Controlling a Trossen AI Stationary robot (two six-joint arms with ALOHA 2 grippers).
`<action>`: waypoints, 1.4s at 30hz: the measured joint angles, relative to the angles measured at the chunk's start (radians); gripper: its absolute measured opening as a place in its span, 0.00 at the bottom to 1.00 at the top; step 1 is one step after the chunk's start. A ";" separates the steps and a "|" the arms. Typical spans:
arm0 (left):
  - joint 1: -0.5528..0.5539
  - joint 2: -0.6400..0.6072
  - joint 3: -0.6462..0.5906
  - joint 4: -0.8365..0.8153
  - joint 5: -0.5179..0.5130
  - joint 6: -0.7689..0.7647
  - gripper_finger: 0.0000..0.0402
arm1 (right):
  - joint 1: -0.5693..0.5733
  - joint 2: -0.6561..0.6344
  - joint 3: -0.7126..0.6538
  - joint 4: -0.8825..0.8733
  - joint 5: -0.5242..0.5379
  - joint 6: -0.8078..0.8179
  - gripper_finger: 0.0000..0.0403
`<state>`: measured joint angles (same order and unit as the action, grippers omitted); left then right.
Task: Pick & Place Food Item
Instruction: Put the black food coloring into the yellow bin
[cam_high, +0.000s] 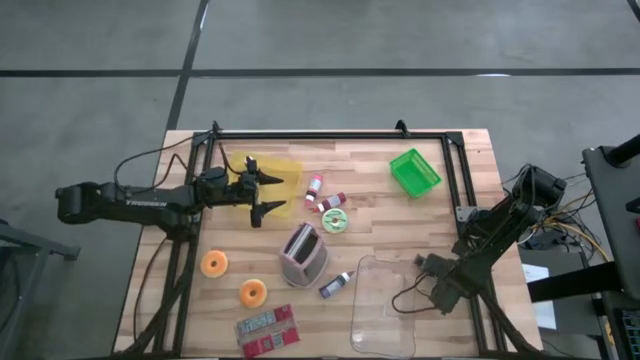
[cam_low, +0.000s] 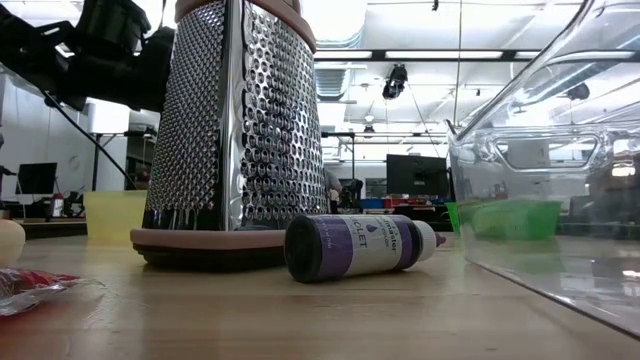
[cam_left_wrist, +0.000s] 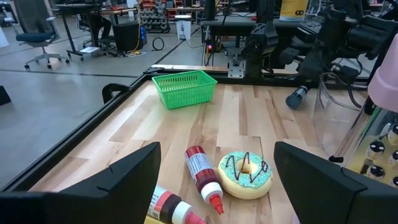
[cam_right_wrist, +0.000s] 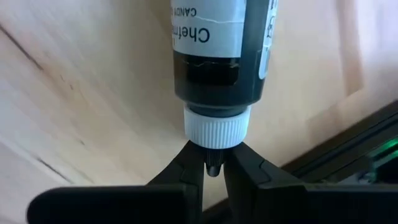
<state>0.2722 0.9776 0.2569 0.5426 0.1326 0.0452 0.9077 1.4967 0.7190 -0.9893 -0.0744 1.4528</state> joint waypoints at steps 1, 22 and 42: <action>0.000 0.000 0.000 0.000 0.000 0.000 0.78 | 0.000 0.000 0.008 -0.018 0.018 0.006 0.07; 0.000 0.000 0.000 0.014 0.000 -0.003 0.78 | -0.013 0.000 0.238 -0.422 0.313 0.066 0.07; 0.000 0.000 0.001 0.034 0.000 -0.019 0.78 | -0.279 0.000 0.418 -0.553 0.583 -0.320 0.07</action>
<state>0.2726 0.9776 0.2577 0.5761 0.1326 0.0257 0.6289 1.4963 1.1367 -1.5419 0.5089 1.1330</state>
